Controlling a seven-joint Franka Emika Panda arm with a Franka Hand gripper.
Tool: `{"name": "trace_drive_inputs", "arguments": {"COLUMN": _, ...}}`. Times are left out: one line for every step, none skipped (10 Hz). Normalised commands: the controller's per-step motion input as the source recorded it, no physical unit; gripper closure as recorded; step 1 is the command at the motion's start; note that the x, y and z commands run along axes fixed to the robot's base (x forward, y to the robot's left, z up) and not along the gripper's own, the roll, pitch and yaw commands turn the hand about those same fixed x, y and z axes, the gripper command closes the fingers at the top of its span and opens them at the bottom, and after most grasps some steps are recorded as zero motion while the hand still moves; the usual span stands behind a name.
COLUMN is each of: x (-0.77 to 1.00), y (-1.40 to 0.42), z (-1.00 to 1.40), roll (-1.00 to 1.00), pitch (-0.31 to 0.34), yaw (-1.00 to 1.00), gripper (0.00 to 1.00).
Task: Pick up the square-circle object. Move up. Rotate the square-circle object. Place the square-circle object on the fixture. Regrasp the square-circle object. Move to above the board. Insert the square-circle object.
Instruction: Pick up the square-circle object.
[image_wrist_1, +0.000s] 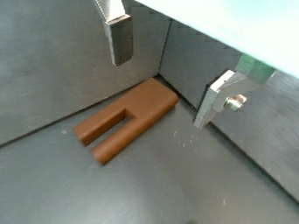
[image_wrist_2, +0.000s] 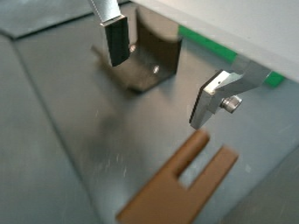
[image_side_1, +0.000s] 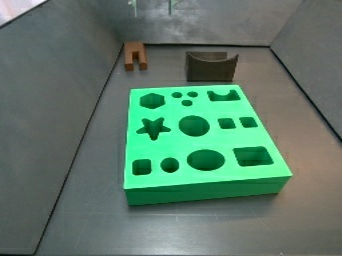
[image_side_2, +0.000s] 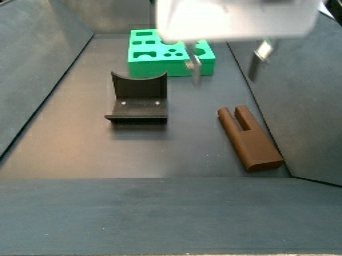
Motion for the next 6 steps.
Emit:
{"name": "trace_drive_inputs", "arguments": {"x": -0.11, "y": 0.52, "z": -1.00, "roll": 0.00, "pitch": -0.010, "yaw": 0.00, "gripper": 0.00}}
{"name": "trace_drive_inputs", "arguments": {"x": -0.28, "y": 0.49, "z": -1.00, "roll": 0.00, "pitch": 0.000, "yaw": -0.04, "gripper": 0.00}}
{"name": "trace_drive_inputs", "arguments": {"x": -0.19, "y": 0.43, "z": -1.00, "roll": -0.05, "pitch": -0.019, "yaw": -0.02, "gripper": 0.00}}
{"name": "trace_drive_inputs", "arguments": {"x": 0.00, "y": 0.28, "z": -0.83, "roll": -0.18, "pitch": -0.087, "yaw": 0.00, "gripper": 0.00}}
{"name": "trace_drive_inputs", "arguments": {"x": 0.09, "y": 0.06, "z": -0.64, "roll": -0.26, "pitch": -0.093, "yaw": 0.14, "gripper": 0.00}}
{"name": "trace_drive_inputs", "arguments": {"x": 0.00, "y": 0.00, "z": -0.65, "roll": -0.24, "pitch": -0.081, "yaw": 0.12, "gripper": 0.00}}
